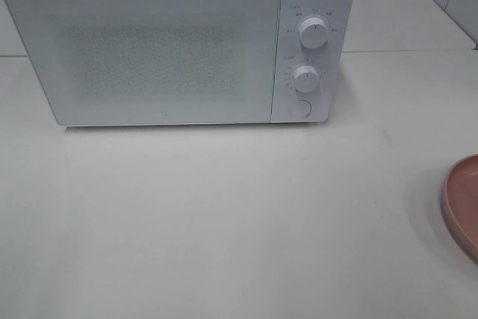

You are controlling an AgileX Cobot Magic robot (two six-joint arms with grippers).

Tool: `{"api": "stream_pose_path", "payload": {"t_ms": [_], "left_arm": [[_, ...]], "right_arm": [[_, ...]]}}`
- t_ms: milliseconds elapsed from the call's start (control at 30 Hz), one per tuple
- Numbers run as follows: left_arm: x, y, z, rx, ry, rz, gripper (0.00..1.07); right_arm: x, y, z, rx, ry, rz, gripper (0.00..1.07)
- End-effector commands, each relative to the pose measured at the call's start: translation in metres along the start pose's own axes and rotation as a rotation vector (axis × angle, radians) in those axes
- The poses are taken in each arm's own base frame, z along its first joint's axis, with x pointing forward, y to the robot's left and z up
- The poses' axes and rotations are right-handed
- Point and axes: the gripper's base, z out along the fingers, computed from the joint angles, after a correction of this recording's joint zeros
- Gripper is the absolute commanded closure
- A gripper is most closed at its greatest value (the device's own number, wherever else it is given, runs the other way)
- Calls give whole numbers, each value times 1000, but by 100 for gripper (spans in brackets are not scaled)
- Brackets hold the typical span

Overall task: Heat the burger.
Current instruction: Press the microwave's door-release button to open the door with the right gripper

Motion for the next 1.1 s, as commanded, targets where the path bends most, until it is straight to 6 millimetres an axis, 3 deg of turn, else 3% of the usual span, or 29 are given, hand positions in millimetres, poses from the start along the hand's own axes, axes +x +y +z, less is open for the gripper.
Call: {"api": "stream_pose_path", "payload": {"t_ms": [33, 633, 800, 1100], "left_arm": [[1, -1, -2, 6, -25, -2, 9], [1, -1, -2, 6, -25, -2, 9], [1, -1, -2, 6, -25, -2, 9], [1, -1, -2, 6, -25, -2, 9]], "right_arm": [[1, -1, -3, 3, -35, 1, 31], [1, -1, -4, 2, -39, 1, 31], [-9, 0, -8, -5, -93, 1, 31], [-28, 4, 11, -8, -87, -10, 31]]}}
